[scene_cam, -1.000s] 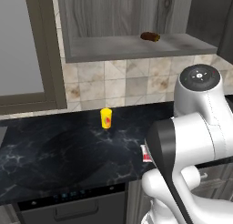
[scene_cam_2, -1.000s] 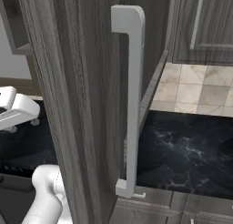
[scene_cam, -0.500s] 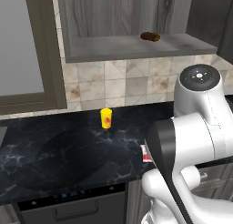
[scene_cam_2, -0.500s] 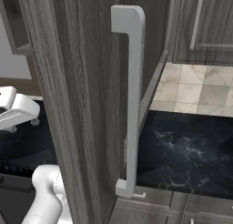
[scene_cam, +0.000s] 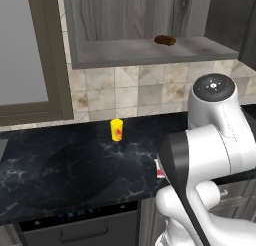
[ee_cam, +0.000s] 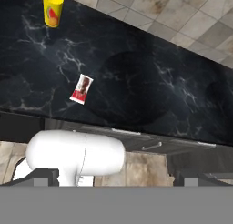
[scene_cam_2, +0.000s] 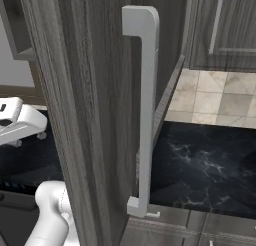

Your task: Pick the canned food and bar from the counter and place them in the cabinets closest to them.

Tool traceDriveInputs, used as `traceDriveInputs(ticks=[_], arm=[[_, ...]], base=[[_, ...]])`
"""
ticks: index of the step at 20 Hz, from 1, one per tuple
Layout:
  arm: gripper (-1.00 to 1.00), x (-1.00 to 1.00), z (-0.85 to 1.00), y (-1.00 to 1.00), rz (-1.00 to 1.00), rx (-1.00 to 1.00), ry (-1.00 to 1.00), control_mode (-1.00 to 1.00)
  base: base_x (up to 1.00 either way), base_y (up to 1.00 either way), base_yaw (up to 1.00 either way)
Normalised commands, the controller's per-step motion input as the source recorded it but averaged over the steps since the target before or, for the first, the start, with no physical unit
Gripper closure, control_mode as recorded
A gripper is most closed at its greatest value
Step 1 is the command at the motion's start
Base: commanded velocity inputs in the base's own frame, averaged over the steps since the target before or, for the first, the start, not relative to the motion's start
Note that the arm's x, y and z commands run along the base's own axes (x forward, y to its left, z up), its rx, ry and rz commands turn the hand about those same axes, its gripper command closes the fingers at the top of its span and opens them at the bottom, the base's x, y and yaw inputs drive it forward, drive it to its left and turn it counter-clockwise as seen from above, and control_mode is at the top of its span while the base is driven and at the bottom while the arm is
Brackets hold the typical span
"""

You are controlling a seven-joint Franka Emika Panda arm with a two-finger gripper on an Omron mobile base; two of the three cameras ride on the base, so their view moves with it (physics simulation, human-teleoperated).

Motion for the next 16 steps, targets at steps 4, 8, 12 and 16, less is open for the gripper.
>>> traceDriveInputs(ticks=[4,8,12,16], arm=[[-1.0,0.11,-0.22,0.0,0.0,0.01,0.0,-1.0],[-1.0,0.19,-0.28,0.0,0.0,0.02,0.0,-1.0],[-1.0,0.16,-0.26,0.0,0.0,0.02,0.0,-1.0],[-1.0,0.16,-0.27,-0.01,0.0,0.02,0.0,-1.0]], base=[[0.0,0.0,0.0],[0.0,0.0,0.0],[0.0,0.0,0.0],[0.0,0.0,0.0]])
